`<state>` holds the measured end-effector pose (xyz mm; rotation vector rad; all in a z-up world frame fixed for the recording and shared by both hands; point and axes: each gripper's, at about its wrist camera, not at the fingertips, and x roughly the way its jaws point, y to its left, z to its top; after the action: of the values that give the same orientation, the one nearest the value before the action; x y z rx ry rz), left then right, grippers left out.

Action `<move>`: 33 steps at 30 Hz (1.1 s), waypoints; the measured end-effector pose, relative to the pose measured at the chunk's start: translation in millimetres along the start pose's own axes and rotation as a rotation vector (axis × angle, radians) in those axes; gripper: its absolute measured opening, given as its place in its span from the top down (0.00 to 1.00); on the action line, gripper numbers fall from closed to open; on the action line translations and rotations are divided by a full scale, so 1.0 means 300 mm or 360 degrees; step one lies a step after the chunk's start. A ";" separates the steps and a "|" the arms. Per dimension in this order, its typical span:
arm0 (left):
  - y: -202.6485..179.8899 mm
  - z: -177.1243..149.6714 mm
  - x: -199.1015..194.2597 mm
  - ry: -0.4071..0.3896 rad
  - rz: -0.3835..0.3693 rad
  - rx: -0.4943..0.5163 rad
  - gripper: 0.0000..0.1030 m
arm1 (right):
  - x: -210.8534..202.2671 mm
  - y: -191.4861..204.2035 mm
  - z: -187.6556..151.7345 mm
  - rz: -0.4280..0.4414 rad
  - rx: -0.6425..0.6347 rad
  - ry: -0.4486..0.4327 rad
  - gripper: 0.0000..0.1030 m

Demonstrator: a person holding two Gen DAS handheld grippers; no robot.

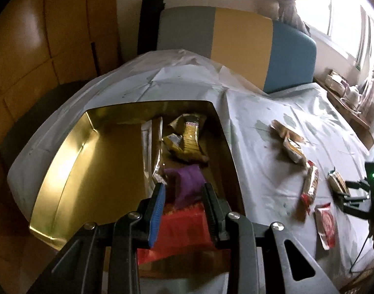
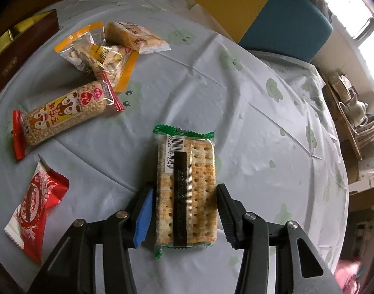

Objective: Organize snacks
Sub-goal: 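Open the left gripper in the tray and withdraw it over the table, then carry the cracker pack into the gold tray and open the right gripper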

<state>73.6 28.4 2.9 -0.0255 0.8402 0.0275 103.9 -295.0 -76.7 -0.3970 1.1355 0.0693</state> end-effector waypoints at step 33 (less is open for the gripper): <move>-0.352 -0.257 -0.040 0.0050 -0.0632 0.0664 0.69 | 0.020 -0.054 -0.011 0.0050 0.0095 -0.0016 0.52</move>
<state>11.8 -79.8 -38.5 0.2005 0.8465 -0.5223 107.7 -312.1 -78.6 -0.3253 1.1313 0.0649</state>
